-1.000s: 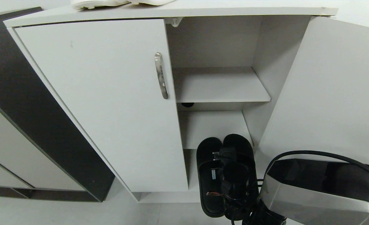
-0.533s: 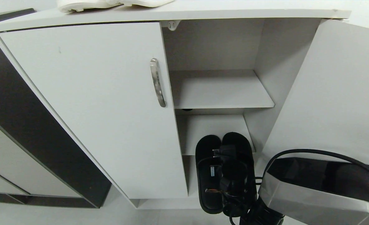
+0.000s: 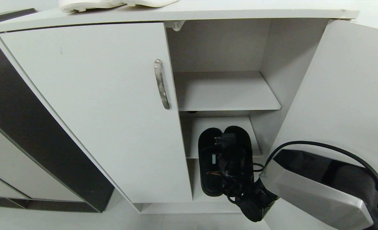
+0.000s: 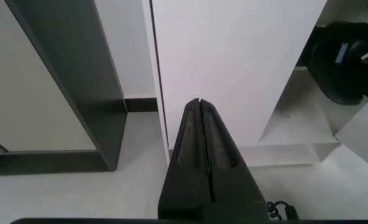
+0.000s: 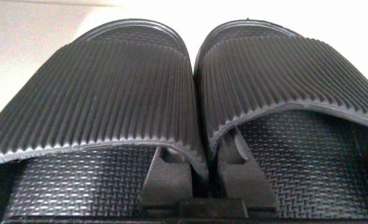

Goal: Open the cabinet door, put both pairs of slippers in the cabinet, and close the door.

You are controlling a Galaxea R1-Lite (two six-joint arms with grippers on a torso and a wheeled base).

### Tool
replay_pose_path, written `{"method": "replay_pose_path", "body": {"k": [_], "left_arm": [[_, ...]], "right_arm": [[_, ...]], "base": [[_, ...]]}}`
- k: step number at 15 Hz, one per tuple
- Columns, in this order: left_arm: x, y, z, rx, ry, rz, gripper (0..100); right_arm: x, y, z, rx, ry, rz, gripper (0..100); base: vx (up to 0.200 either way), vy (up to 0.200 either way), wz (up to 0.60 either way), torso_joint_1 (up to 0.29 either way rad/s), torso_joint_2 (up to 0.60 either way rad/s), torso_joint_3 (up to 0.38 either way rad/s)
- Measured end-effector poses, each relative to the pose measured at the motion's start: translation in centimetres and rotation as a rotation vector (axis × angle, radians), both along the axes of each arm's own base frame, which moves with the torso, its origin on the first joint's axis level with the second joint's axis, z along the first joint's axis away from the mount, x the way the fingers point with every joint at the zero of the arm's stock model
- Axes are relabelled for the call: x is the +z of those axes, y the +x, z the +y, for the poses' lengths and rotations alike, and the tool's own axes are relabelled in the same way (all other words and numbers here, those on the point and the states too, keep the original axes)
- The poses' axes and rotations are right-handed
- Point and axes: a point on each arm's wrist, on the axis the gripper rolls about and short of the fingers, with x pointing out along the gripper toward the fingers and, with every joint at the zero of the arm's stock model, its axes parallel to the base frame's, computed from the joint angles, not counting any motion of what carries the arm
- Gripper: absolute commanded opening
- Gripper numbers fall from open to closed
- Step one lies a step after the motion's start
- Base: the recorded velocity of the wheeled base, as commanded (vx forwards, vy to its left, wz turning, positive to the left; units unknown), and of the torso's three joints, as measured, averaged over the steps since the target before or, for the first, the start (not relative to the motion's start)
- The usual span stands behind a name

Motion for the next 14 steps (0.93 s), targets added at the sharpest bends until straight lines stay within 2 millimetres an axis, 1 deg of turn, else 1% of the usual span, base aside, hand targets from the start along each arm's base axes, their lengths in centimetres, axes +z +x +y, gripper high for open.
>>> {"method": "replay_pose_path", "body": {"k": [6,10,14], "left_arm": [[0.0,0.0,0.0,0.001,-0.003,0.000,0],[0.0,0.0,0.0,0.001,-0.003,0.000,0],[0.0,0.0,0.0,0.001,-0.003,0.000,0]], "right_arm": [[1.0,3.9,-0.4,-0.015,-0.012,0.024,0],[2.0,5.9,-0.5,-0.041,-0.012,0.026,0],[2.8,7.5,0.0,-0.053,0.000,0.011,0]], "base": [[0.000,0.000,0.00,0.000,0.00,0.000],[0.000,0.000,0.00,0.000,0.00,0.000],[0.000,0.000,0.00,0.000,0.00,0.000]]}}
